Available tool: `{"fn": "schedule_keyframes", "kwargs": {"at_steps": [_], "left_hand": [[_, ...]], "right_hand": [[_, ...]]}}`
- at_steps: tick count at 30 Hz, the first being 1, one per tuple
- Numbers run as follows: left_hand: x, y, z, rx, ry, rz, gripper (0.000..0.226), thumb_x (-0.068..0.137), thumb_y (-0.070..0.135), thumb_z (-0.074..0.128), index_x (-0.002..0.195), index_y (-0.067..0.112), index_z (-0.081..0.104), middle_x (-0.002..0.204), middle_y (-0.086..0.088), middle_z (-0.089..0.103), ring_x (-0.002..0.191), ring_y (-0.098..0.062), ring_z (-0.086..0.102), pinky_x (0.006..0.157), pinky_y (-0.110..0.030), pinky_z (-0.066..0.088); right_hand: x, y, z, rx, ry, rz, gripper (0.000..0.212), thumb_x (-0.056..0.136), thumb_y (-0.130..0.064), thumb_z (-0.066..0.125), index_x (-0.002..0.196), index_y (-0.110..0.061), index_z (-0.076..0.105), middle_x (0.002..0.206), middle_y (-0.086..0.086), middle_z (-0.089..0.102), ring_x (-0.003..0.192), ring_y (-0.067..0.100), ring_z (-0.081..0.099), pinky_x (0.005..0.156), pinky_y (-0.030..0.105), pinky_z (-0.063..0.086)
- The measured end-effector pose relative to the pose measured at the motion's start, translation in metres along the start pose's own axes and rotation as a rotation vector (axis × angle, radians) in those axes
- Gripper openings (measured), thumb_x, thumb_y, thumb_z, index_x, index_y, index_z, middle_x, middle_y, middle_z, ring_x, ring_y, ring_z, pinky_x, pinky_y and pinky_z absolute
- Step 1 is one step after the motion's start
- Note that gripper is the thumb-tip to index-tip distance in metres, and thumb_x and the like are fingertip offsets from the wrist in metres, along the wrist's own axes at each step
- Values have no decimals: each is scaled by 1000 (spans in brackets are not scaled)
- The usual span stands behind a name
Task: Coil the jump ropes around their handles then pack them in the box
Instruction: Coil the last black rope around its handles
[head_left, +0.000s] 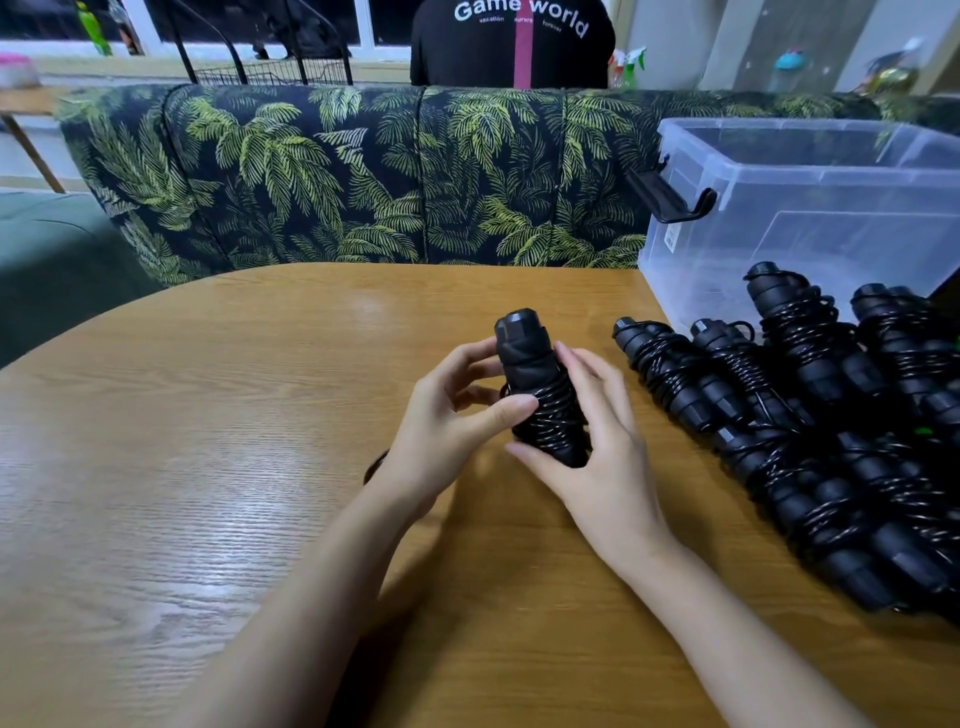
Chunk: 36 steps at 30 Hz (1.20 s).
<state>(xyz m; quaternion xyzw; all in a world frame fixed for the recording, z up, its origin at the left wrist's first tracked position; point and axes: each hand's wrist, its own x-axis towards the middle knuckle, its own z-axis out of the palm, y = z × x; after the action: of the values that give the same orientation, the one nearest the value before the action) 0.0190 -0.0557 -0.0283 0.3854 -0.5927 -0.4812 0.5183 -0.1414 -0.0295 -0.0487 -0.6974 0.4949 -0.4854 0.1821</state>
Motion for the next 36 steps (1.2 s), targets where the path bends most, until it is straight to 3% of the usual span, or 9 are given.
{"fn": "schedule_keyframes", "kwargs": {"at_steps": [2,5,13,18,20,23,29,33,36], "left_hand": [[0,0,-3,-19,-10,-9,65,71,34,80,131,20,58,119,-5,69,108,-31,65,98,-44,52],[-1,1,-4,-32,-35,-21,66,72,28,81,134,19,57,122,-5,68,111,-25,66,96,-38,53],[-1,5,-1,42,104,9,50,74,24,82,120,19,65,100,-4,73,91,-10,69,79,-24,55],[-2,3,-1,91,153,22,55,70,35,79,120,17,67,96,-1,74,92,-17,71,83,-31,58],[-1,4,-2,75,159,12,55,68,33,80,119,17,68,95,-2,75,89,-16,71,81,-30,58],[0,6,-3,27,127,-12,55,68,30,78,121,19,67,100,-5,74,87,-11,71,78,-23,55],[-3,5,0,48,114,-34,45,73,33,77,114,18,63,108,0,73,105,-9,67,84,-24,53],[-3,8,-2,-45,90,-75,48,73,27,77,115,12,60,94,-7,77,88,-16,72,78,-24,55],[-2,9,-5,-70,112,-88,50,70,27,79,113,9,60,91,-10,77,78,-18,72,74,-26,54]], "right_hand": [[1,1,-1,64,14,6,91,71,-21,86,149,-23,39,140,-20,44,129,-12,39,103,15,39],[1,1,-3,143,13,35,92,71,-17,86,148,-32,38,137,-27,48,128,-5,46,103,31,46],[1,-3,-4,203,-27,133,76,70,-27,87,123,-60,44,122,-33,59,119,-1,55,101,37,48],[0,-6,-2,145,4,59,84,71,-42,83,144,-29,44,138,-23,45,132,-5,41,105,35,45],[1,-5,-4,207,5,88,81,68,-41,82,141,-36,45,131,-32,51,126,-6,47,104,35,46],[1,-4,-8,249,7,119,75,73,-27,84,135,-49,45,130,-25,59,122,1,55,103,36,47],[1,-1,0,122,-1,87,90,71,-22,87,146,-33,40,141,-20,48,127,-12,41,99,5,30],[3,-5,-5,237,-7,114,83,70,-16,86,138,-39,45,135,-22,54,125,-10,47,101,8,35],[2,-9,-7,315,-49,144,79,66,-31,82,133,-47,44,133,-18,58,125,-3,51,106,21,40]]}}
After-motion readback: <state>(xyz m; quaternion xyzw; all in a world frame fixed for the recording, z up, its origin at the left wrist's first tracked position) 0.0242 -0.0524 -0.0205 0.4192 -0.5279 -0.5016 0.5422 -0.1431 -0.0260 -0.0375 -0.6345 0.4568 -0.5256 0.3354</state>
